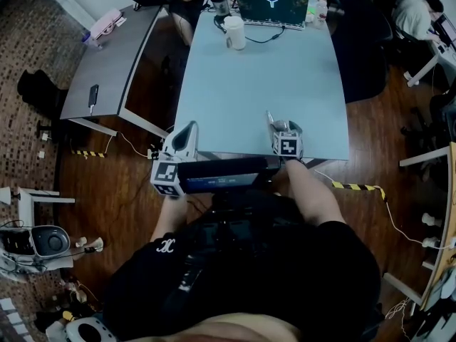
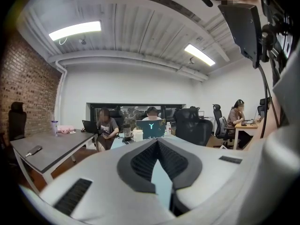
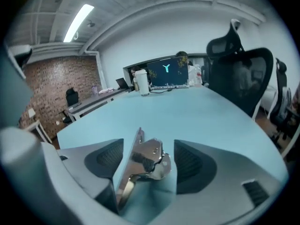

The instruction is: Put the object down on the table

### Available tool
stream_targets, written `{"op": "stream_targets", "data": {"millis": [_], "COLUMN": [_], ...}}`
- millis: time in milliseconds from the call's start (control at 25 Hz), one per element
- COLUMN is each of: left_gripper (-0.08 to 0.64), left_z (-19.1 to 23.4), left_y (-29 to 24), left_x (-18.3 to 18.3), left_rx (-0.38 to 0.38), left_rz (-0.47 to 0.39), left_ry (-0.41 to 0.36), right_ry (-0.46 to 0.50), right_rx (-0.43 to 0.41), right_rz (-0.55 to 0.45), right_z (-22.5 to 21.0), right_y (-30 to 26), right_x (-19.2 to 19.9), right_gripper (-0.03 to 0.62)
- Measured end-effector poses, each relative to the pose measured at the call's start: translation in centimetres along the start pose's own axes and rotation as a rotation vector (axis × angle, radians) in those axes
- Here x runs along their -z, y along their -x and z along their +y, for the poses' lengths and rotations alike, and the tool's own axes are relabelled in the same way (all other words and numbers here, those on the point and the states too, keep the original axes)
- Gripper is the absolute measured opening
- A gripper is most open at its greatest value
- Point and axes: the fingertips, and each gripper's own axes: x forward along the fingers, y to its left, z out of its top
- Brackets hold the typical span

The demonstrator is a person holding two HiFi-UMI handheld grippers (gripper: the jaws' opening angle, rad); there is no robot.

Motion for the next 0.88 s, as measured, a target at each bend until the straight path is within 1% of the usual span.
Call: {"op": "stream_targets", "data": {"millis": [40,120,160,240,320,480,520,600,680,760,880], "left_gripper": [-0.011,-0.011,-0.011,-0.011,-0.011,-0.010,-0.009,-0.009,-0.009,-0.009,-0.009], "left_z": [-0.1,-0.3,-0.4,-0.5,-0.8,-1.6,-1.8,-2.1,-2.5,-3.0,-4.1], "left_y": [-0.1,-0.1,-0.2,-0.3,-0.6,-1.3,-1.5,-1.8,-2.1,-2.5,-2.9], "left_x": [0.0,0.1,0.1,0.0,0.0,-0.8,-1.1,-0.9,-0.5,-0.7,-1.3], "left_rx": [0.005,0.010,0.012,0.014,0.022,0.040,0.041,0.054,0.070,0.083,0.101], "left_rz": [0.001,0.002,0.002,0.002,0.003,0.000,-0.006,-0.011,-0.009,-0.013,-0.029], "left_ry": [0.001,0.002,0.003,0.007,0.010,0.014,0.013,0.010,0.010,0.009,0.007], "right_ry": [0.067,0.182,0.219,0.258,0.269,0.265,0.252,0.240,0.251,0.260,0.271], "right_rx": [0.012,0.034,0.044,0.054,0.055,0.065,0.060,0.053,0.062,0.072,0.106], "right_rz": [-0.006,-0.013,-0.021,-0.060,-0.161,-0.409,-0.471,-0.610,-0.746,-0.852,-0.945], "right_z": [0.1,-0.1,-0.4,-0.7,-0.6,0.3,0.5,0.7,0.8,1.0,1.1], "right_y": [0.2,0.6,0.7,1.4,3.1,8.7,10.3,13.7,17.4,21.1,26.0], "right_x": [-0.2,-0.5,-0.7,-1.7,-4.3,-11.6,-13.4,-16.8,-19.6,-21.9,-24.1], "right_gripper": [0.372,0.395,0.407,0.411,0.411,0.411,0.388,0.368,0.283,0.158,0.133]}}
